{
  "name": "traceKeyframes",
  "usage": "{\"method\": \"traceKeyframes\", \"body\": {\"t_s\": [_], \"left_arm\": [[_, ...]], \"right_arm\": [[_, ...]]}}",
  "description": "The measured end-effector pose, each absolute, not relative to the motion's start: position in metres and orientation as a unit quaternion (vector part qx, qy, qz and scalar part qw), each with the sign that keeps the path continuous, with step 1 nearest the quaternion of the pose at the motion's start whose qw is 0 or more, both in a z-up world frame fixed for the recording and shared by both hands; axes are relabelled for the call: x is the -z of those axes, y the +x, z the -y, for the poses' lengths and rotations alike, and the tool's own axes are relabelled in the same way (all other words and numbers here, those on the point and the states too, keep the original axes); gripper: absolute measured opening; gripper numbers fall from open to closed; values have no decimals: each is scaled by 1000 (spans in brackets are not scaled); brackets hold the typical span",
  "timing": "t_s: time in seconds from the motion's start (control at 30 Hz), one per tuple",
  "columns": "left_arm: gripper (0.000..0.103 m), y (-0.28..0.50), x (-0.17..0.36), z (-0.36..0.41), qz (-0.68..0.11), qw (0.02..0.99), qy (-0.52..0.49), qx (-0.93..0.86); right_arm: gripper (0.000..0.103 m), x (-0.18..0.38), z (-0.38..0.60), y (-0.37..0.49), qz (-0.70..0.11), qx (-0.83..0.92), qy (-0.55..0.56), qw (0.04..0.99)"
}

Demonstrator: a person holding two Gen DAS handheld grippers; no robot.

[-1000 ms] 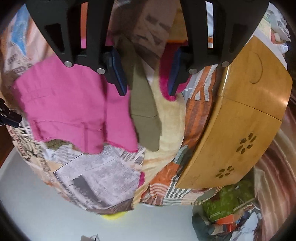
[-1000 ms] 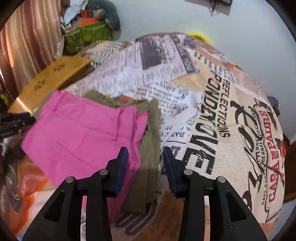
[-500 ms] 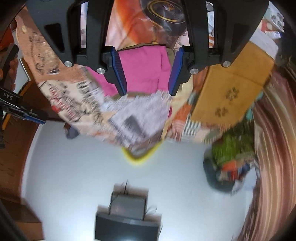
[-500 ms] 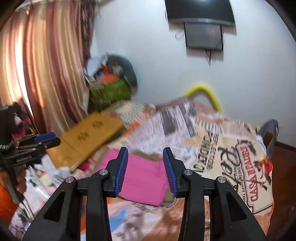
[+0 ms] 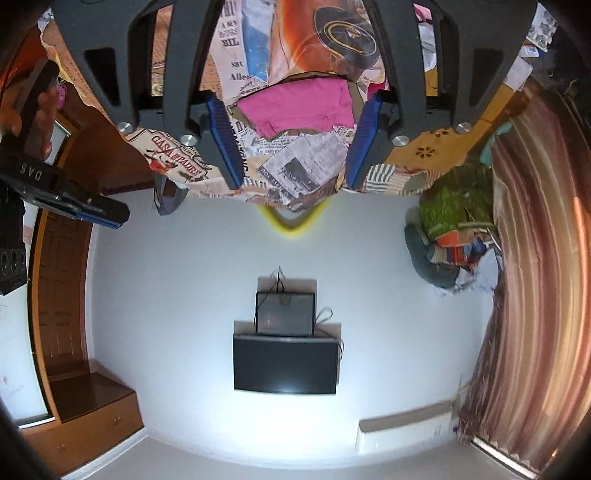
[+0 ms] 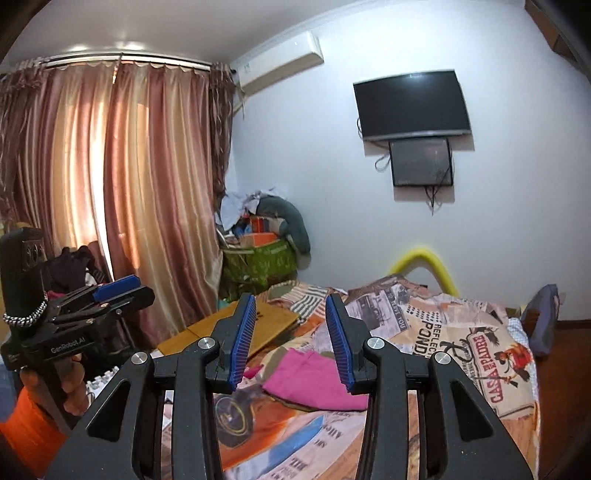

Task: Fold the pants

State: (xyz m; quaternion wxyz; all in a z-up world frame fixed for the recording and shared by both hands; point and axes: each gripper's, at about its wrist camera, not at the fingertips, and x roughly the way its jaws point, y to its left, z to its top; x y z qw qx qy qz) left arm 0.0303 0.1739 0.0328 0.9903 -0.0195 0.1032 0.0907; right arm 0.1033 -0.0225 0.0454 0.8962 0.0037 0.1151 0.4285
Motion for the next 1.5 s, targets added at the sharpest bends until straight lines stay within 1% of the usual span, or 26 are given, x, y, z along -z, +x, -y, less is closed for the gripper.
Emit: {"method": "traceKeyframes", "body": {"t_s": [0.03, 0.07, 0.1, 0.17, 0.23, 0.27, 0.3, 0.33, 0.37, 0.4, 0.47, 0.93, 1.5], "left_arm": [[66, 23, -33, -170, -99, 991, -21, -90], [69, 15, -33, -166, -94, 991, -24, -90], [71, 8, -33, -162, -90, 991, -26, -92], [71, -2, -33, -157, -86, 991, -28, -99], [72, -8, -33, -155, -85, 991, -30, -102], [75, -12, -34, -153, -83, 991, -32, -103], [80, -15, -34, -151, -82, 991, -33, -103], [82, -17, -35, -151, -80, 991, -34, -104], [86, -19, -35, -150, -78, 991, -34, -106], [93, -21, -34, -148, -76, 991, -34, -109], [102, -24, -34, -146, -73, 990, -36, -113], [103, -28, -26, -123, -71, 991, -5, -118], [103, -27, -20, -128, -78, 991, -15, -110]], "right_arm": [[36, -44, 24, 97, -112, -428, 5, 897], [44, -43, 25, 90, -109, -427, 8, 898], [54, -41, 27, 84, -105, -425, 10, 899], [65, -40, 31, 74, -96, -416, 12, 904], [72, -41, 33, 67, -89, -408, 11, 908], [79, -41, 34, 65, -87, -405, 12, 910], [83, -42, 35, 63, -85, -403, 14, 911], [87, -42, 37, 61, -83, -399, 14, 913], [90, -43, 37, 60, -82, -395, 15, 915], [95, -44, 38, 58, -82, -392, 16, 916], [103, -44, 39, 57, -83, -389, 21, 917], [103, -34, 46, 39, -92, -371, 7, 924], [103, -36, 45, 37, -91, -366, -1, 926]]}}
